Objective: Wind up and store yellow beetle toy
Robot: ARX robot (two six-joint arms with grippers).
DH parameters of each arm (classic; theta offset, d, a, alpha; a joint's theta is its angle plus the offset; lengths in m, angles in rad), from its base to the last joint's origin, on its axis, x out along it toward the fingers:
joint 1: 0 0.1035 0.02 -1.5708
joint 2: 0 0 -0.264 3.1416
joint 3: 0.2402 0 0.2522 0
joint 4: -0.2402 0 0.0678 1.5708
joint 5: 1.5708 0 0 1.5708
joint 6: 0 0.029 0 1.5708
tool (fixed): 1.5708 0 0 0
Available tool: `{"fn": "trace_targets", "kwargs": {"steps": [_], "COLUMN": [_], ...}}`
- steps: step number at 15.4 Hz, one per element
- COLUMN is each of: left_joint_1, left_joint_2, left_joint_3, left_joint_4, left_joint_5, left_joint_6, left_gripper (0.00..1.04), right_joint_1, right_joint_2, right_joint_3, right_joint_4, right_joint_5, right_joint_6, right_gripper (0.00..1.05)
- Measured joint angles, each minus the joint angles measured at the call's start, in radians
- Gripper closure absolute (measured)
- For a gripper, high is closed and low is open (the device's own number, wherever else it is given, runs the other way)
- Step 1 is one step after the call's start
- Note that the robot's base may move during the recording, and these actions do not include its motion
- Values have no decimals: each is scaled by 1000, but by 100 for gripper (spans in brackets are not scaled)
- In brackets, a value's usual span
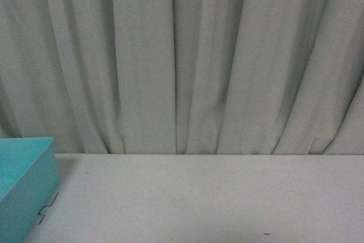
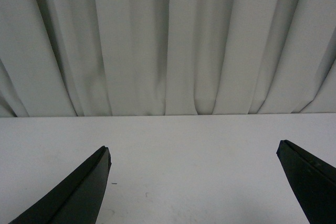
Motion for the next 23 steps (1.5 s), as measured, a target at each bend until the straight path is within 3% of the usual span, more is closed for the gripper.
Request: {"fn": "trace_targets", "kwargs": {"steps": [3,4,23], "left_joint_1": [0,0,0], "left_joint_2": [0,0,0], "left_joint_3": [0,0,0], "left_joint_4": [0,0,0], "left_joint_5": [0,0,0], "left_joint_6": [0,0,0], "left_gripper": [8,6,7], "right_joint_1": [0,0,0], "right_joint_2": [0,0,0], "right_joint_3": [0,0,0], "right_joint_4": [0,0,0], "right_joint_5": [0,0,0], "right_joint_6": [0,0,0], "right_gripper": [7,7,7]}}
